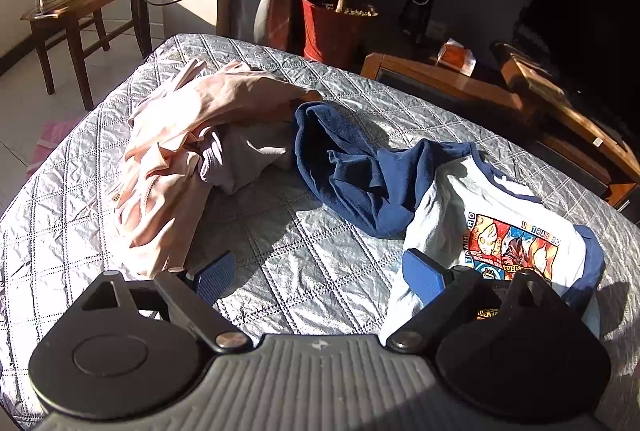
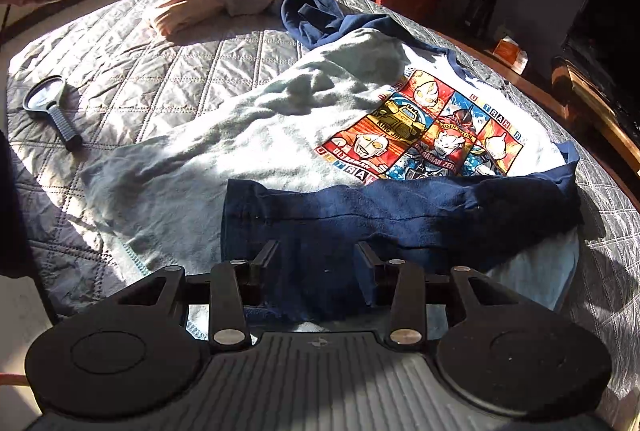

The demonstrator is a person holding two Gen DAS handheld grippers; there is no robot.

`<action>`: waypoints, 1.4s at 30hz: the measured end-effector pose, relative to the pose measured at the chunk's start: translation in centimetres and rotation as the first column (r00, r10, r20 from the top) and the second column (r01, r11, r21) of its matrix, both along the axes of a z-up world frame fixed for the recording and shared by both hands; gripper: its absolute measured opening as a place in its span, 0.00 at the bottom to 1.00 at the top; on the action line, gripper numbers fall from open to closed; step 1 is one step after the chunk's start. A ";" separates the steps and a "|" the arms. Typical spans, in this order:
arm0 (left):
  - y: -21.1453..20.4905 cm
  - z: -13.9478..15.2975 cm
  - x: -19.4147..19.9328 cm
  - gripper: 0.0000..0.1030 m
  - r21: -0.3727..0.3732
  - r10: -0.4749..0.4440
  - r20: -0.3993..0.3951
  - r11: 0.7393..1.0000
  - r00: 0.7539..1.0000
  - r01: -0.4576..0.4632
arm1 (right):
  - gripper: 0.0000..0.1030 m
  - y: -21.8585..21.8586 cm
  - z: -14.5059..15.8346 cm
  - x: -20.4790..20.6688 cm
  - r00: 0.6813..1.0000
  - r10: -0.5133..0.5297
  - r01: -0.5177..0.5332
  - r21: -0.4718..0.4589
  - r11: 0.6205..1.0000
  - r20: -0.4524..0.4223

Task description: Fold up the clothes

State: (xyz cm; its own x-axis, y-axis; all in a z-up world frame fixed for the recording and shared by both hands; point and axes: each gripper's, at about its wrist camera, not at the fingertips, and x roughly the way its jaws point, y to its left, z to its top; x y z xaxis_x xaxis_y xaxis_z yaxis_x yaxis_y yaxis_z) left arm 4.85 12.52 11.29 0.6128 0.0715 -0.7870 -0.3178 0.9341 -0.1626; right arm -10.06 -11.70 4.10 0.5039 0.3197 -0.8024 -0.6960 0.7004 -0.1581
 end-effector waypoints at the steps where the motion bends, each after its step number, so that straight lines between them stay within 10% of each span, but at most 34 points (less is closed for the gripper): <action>1: -0.3 -0.1 0.1 0.86 0.006 -0.006 -0.004 1.000 1.000 0.006 | 0.47 0.4 -0.2 0.0 1.000 0.007 -0.007 -0.001 1.000 -0.004; 6: -1.6 -0.5 0.5 0.86 0.038 -0.032 -0.017 0.999 0.999 0.033 | 0.46 1.5 -0.9 1.5 1.000 0.007 -0.007 0.009 1.000 -0.025; 9: -2.0 -0.7 0.8 0.86 0.038 -0.032 -0.022 0.999 0.999 0.033 | 0.03 1.7 -0.9 2.5 0.999 -0.007 0.008 0.028 1.000 -0.041; 12: -2.6 -0.7 1.0 0.86 0.037 -0.041 -0.021 0.998 0.999 0.042 | 0.03 -0.4 0.4 4.4 0.993 -0.106 0.112 0.125 0.986 -0.055; 19: -4.5 -0.9 1.4 0.86 0.050 -0.081 -0.026 0.995 0.996 0.082 | 0.03 -12.0 5.4 8.3 0.869 -0.489 0.472 0.421 0.774 -0.074; 22: -5.1 -1.0 1.5 0.86 0.055 -0.090 -0.026 0.994 0.996 0.091 | 0.20 -14.2 4.5 9.0 0.887 -0.439 0.461 0.332 0.823 -0.145; 24: -5.6 -1.1 1.6 0.86 0.063 -0.102 -0.032 0.993 0.994 0.104 | 0.36 -15.3 4.5 6.4 0.899 -0.437 0.430 0.274 0.860 -0.039; 27: -6.2 -1.3 1.7 0.86 0.070 -0.125 -0.039 0.989 0.991 0.127 | 0.60 -19.0 2.9 3.9 0.854 -0.501 0.521 0.242 0.819 -0.143; 37: -8.0 -1.9 1.7 0.87 0.106 -0.171 -0.058 0.979 0.984 0.176 | 0.57 -18.5 -0.9 -2.0 0.898 -0.406 0.425 0.101 0.899 -0.170; 40: -8.7 -2.2 1.9 0.87 0.115 -0.187 -0.065 0.974 0.980 0.193 | 0.50 -18.6 -1.2 -1.7 0.901 -0.407 0.422 0.085 0.902 -0.152; 42: -9.2 -2.3 1.9 0.87 0.118 -0.197 -0.067 0.972 0.978 0.204 | 0.02 -19.1 -1.1 -1.7 0.894 -0.425 0.439 0.090 0.894 -0.145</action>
State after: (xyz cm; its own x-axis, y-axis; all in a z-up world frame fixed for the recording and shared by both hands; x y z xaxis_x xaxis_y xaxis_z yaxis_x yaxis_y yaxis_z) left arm 6.76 3.32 9.02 0.5810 0.0502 -0.8123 -0.1271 0.9914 -0.0296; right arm -11.78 -30.76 2.99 0.5172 0.1875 -0.8351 -0.3289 0.9443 0.0084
